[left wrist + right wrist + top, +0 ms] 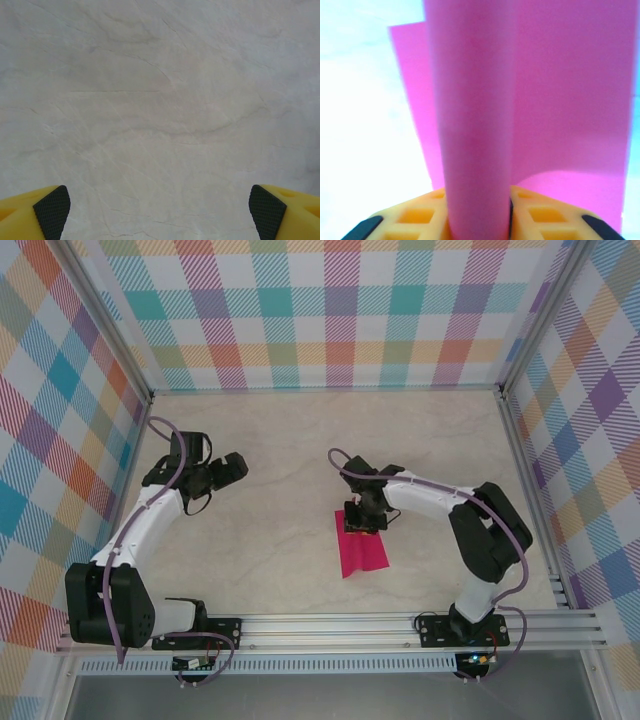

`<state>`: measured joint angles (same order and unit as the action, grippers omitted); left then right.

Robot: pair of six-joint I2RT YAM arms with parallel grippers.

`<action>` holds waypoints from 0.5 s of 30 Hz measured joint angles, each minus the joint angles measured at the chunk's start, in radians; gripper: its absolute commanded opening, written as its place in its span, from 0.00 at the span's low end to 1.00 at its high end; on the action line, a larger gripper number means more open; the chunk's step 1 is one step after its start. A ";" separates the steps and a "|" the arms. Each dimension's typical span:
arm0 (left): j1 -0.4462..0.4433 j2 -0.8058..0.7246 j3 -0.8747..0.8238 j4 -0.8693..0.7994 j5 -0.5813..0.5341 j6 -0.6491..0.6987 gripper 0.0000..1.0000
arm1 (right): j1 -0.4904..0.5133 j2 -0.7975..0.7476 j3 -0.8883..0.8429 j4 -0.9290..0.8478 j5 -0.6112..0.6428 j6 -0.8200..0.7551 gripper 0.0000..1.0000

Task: Fold a paper plane with a square sheet of paper (pick it up from the middle)
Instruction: Fold the square sheet of paper in half at the center of the table.

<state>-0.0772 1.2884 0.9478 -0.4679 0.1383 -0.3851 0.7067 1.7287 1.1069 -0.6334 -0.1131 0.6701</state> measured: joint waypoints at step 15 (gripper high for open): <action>-0.171 -0.027 -0.209 0.254 0.208 -0.227 0.84 | -0.090 0.047 -0.034 0.443 -0.476 0.127 0.31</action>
<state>-0.2485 1.2610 0.7387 -0.2134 0.3462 -0.6117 0.6167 1.7760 1.0725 -0.1905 -0.5888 0.7971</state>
